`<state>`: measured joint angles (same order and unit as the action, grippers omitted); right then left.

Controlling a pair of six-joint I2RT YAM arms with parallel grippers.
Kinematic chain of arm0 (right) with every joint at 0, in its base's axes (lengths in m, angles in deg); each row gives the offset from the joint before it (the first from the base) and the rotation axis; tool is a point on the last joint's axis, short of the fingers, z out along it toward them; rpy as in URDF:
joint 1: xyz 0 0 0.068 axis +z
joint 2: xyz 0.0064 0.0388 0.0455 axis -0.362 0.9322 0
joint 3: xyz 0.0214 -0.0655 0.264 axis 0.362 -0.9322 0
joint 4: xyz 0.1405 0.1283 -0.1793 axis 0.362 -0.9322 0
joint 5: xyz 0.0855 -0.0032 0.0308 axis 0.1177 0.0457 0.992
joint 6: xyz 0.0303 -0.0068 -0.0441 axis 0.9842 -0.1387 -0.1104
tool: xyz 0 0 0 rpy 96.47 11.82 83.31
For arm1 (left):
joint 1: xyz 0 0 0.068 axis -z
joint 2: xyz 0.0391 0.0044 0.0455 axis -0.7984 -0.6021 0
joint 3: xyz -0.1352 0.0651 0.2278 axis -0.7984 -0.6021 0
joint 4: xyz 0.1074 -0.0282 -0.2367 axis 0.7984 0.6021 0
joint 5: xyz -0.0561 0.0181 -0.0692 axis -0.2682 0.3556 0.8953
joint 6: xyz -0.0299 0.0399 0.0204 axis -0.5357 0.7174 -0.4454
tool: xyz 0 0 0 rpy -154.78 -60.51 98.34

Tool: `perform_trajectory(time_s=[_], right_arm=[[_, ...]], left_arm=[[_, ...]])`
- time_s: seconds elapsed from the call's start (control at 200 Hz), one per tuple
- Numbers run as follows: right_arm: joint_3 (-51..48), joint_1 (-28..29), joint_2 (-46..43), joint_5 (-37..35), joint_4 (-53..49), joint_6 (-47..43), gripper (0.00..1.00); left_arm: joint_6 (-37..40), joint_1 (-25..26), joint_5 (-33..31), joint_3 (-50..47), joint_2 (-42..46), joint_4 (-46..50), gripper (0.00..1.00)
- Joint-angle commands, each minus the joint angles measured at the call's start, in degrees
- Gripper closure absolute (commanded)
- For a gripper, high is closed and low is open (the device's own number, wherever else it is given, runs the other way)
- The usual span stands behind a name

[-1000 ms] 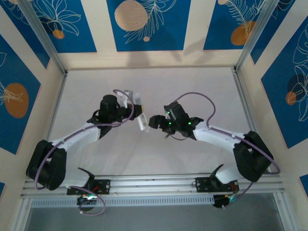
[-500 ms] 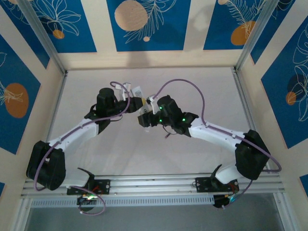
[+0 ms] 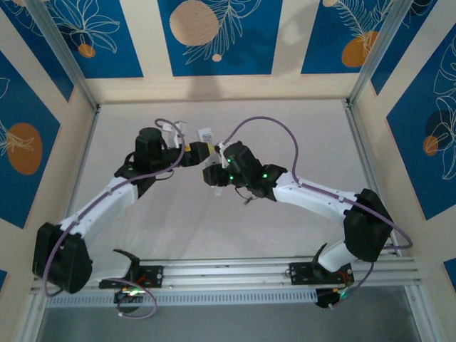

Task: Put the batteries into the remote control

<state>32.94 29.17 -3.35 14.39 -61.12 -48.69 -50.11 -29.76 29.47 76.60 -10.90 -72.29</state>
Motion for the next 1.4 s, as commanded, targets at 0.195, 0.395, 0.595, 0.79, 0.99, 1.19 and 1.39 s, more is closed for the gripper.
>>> perform_trajectory(time_s=[0.195,0.395,0.595,0.79,0.99,1.19,1.39], right_arm=[[20.2,6.2,19.8,-14.9,-21.6,20.5,0.69],[29.4,8.2,32.5,-15.8,-26.2,22.3,0.69],[35.3,8.7,40.1,-16.4,-30.5,23.0,0.65],[36.8,8.9,42.8,-16.4,-32.7,24.4,0.55],[37.4,8.9,43.4,-16.4,-34.2,25.0,0.47],[39.5,8.7,43.5,-16.4,-36.1,24.0,0.39],[40.7,8.6,40.2,-16.2,-36.9,22.6,0.36]], left_arm=[[20.4,-0.6,-24.8,7.3,18.3,25.9,0.06],[24.0,-0.6,-28.4,5.0,23.7,29.7,0.06],[26.9,-0.6,-30.4,5.4,23.1,33.5,0.05],[27.7,-0.7,-29.7,5.5,22.6,33.7,0.05],[27.5,-0.7,-29.3,5.0,22.7,33.2,0.05],[28.1,-0.7,-30.0,5.3,22.9,33.7,0.06],[27.9,-0.7,-29.5,6.0,22.6,33.4,0.06]])
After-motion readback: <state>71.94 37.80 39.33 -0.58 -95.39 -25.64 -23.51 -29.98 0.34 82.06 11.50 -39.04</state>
